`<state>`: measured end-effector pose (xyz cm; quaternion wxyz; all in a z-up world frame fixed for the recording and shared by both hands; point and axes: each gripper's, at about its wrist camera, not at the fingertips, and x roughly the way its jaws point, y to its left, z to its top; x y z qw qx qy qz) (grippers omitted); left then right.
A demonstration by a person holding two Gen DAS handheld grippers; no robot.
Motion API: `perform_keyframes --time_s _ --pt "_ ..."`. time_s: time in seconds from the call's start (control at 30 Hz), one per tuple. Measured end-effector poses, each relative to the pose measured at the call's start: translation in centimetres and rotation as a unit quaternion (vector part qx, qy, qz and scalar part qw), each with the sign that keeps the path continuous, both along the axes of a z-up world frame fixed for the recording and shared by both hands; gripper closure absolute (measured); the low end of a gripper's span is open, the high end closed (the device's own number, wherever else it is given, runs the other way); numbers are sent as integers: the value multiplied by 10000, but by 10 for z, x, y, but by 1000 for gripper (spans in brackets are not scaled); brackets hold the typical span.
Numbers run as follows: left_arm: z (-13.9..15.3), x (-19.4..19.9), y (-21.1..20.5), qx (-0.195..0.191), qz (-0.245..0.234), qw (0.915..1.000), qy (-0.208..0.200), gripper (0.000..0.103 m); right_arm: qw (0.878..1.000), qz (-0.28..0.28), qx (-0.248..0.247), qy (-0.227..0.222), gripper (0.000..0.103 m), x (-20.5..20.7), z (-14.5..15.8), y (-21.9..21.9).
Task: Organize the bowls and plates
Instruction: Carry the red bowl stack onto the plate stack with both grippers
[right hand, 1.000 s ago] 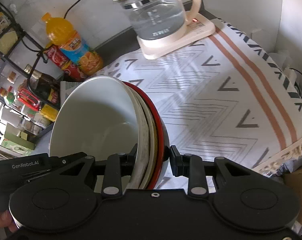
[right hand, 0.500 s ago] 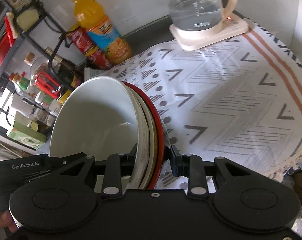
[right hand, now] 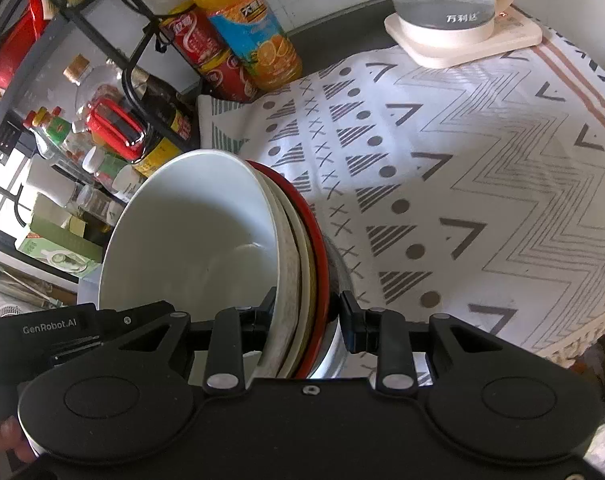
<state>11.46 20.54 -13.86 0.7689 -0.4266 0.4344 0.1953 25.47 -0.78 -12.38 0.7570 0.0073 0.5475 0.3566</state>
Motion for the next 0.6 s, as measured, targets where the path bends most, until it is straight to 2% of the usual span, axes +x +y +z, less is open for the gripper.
perform_keyframes --time_s 0.3,0.6 --pt "-10 -7 15 -56 -209 9997 123 72 9997 -187 -80 128 74 -16 -11 13" --pt "-23 -6 26 -130 -618 9978 184 72 9980 -584 -124 200 74 -31 -22 14"
